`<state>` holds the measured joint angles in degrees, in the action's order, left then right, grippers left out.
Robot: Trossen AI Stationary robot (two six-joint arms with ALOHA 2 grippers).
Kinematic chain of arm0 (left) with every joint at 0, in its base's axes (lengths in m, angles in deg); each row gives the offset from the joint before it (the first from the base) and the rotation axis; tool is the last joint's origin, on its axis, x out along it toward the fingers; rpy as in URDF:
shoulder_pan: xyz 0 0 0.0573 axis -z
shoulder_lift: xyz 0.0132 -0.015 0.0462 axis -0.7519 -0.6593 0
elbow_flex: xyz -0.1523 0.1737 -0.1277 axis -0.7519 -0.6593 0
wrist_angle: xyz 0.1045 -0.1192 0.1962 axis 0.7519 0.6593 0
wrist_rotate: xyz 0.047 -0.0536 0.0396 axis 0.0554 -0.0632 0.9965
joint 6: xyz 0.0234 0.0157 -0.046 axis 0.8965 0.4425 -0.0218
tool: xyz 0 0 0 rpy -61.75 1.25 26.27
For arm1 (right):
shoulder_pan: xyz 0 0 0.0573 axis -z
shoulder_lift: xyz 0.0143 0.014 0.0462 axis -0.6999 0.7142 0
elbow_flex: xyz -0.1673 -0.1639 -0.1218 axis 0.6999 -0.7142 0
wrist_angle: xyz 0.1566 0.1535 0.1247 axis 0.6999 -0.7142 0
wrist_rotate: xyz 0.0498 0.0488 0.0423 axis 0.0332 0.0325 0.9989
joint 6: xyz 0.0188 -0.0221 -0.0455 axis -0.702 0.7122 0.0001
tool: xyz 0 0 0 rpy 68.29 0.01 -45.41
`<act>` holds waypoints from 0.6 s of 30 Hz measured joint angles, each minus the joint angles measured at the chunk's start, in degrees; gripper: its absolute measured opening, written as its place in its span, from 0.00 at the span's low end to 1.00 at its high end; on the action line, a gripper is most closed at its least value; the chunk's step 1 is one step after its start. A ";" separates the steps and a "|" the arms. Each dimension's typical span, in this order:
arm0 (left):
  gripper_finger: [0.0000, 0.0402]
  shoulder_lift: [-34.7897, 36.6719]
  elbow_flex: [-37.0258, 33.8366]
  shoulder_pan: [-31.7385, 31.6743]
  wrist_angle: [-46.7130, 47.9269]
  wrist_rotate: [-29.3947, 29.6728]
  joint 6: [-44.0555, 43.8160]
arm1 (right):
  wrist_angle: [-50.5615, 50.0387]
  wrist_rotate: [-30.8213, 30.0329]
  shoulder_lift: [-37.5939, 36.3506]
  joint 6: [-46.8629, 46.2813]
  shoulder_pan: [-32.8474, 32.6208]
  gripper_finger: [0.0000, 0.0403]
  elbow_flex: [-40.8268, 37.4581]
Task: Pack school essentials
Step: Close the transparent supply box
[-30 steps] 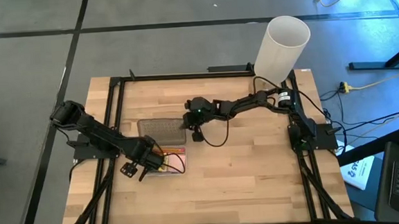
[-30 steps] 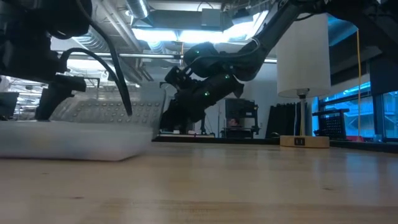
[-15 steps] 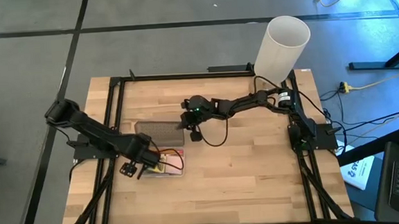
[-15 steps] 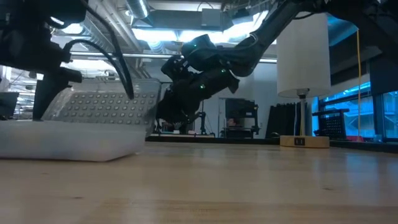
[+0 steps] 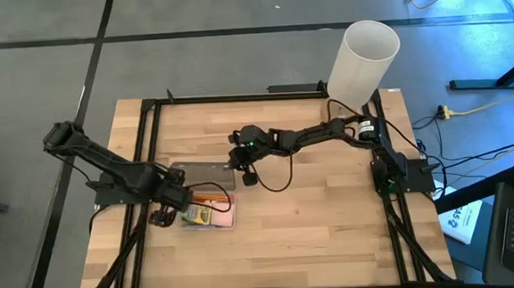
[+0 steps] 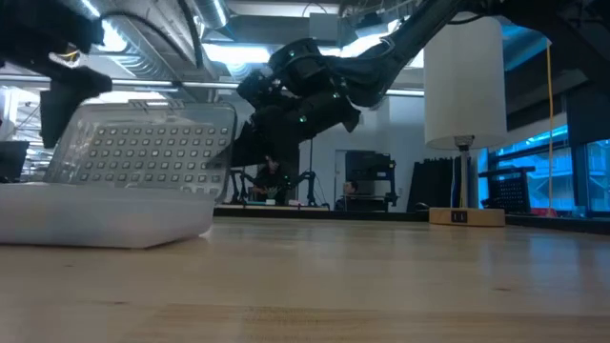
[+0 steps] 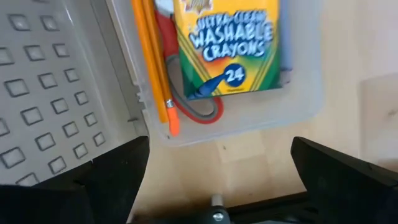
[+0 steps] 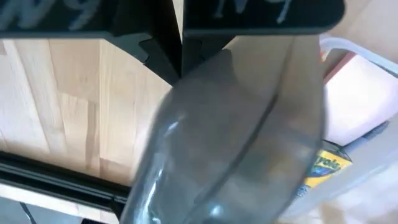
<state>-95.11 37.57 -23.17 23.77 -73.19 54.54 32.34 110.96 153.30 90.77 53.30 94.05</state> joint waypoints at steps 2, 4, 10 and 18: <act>0.97 2.27 0.01 1.10 -0.03 0.02 -1.73 | -0.30 0.00 0.00 0.00 -0.21 0.01 0.63; 0.97 4.59 0.00 2.15 -0.05 0.00 -3.40 | -1.49 0.00 0.00 0.16 -0.47 0.01 1.19; 0.97 10.55 0.00 4.78 -0.06 3.36 -8.66 | -3.76 -0.02 0.00 0.38 -1.02 0.01 3.09; 0.97 15.16 0.02 6.82 -0.13 5.62 -14.75 | -11.84 -2.34 0.00 3.10 -2.84 0.01 7.50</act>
<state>-79.96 37.59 -16.35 23.65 -67.57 39.80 20.51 108.63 153.30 93.87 50.46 101.56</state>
